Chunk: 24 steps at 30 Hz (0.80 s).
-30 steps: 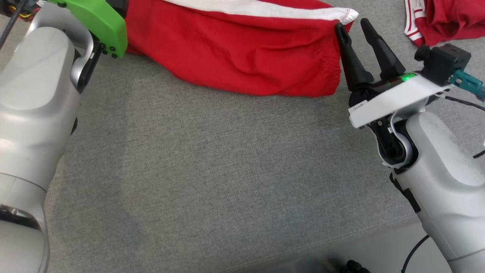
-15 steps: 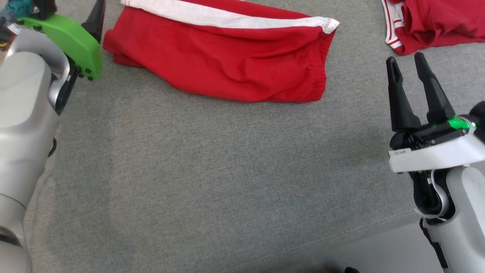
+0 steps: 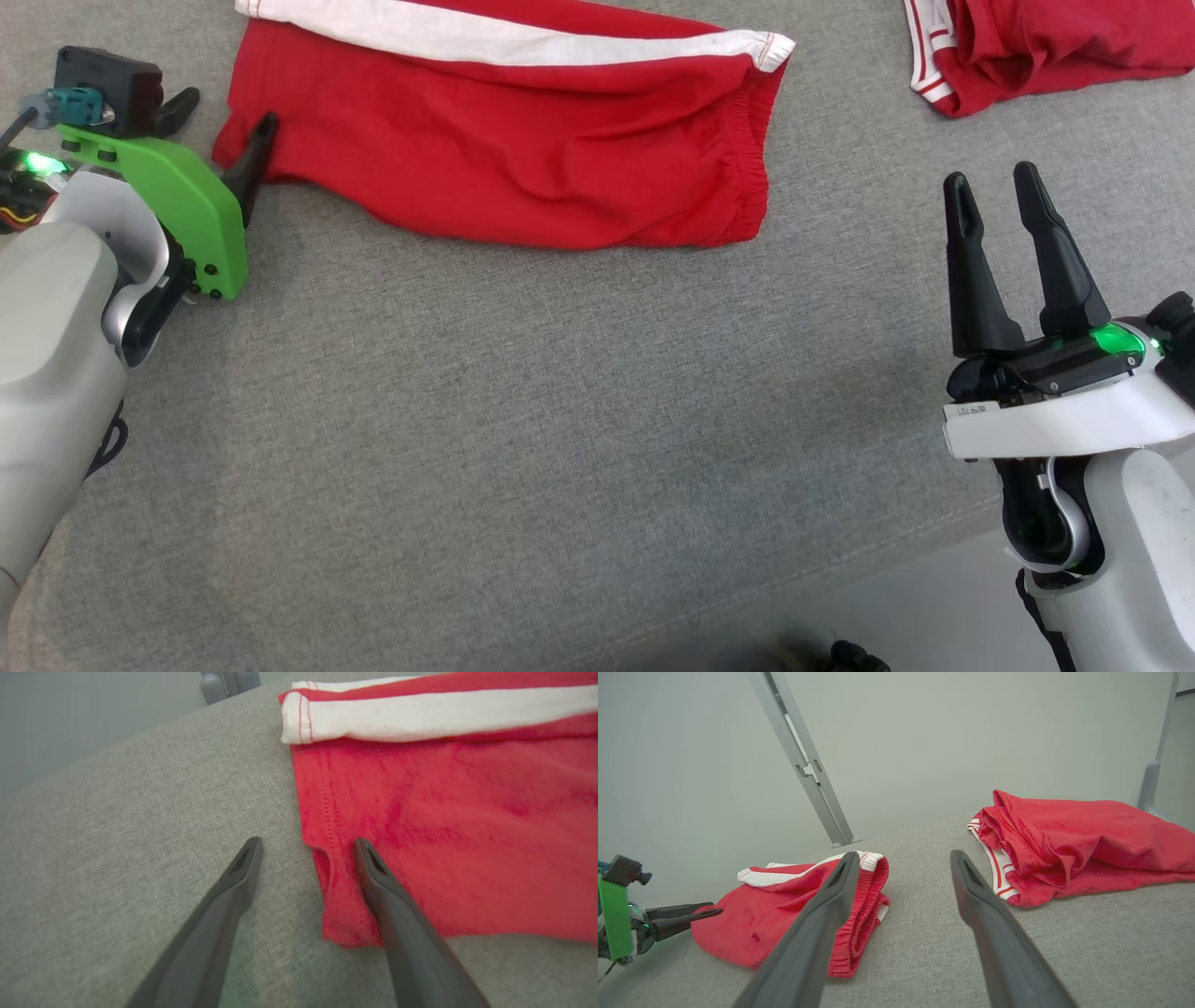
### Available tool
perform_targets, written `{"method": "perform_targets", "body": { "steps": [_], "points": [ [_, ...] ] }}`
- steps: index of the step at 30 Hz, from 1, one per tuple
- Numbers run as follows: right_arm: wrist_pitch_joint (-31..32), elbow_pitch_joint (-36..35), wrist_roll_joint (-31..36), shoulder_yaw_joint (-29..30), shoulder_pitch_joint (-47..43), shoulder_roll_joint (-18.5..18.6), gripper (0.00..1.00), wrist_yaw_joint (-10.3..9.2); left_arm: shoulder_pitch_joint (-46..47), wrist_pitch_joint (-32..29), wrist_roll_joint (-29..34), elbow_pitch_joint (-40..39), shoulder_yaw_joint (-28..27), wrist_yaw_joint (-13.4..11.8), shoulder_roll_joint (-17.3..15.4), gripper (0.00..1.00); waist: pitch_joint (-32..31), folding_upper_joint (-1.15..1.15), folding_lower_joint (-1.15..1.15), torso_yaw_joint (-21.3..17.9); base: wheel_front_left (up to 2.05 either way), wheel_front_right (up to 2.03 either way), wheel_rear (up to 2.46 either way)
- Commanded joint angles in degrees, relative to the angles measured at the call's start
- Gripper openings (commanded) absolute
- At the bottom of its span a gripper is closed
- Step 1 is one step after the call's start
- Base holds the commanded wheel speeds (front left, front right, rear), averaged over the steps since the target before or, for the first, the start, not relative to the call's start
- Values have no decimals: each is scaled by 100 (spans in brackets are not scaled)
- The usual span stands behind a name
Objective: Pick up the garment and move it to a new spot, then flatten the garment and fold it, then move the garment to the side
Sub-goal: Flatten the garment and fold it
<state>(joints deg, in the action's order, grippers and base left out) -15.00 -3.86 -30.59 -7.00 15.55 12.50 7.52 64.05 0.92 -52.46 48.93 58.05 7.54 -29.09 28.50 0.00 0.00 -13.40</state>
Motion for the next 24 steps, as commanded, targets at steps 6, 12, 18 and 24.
{"method": "perform_targets", "body": {
  "steps": [6,12,18,24],
  "points": [
    [-22,77,80,-16,60,27,100,-8,-259,-367,-461,49,203,-10,82,100,-50,0,0,20,0,0,0],
    [-22,103,127,46,-48,47,100,-8,-294,-382,-819,-303,407,-1,142,0,-175,0,0,119,0,0,0],
    [2,129,154,24,-110,64,100,-8,-265,-141,-964,-333,535,-2,173,0,-359,0,0,242,0,0,0],
    [51,186,192,100,-270,41,100,-8,-408,226,-1138,-443,612,-2,244,0,-692,0,0,428,0,0,0]
  ]
}}
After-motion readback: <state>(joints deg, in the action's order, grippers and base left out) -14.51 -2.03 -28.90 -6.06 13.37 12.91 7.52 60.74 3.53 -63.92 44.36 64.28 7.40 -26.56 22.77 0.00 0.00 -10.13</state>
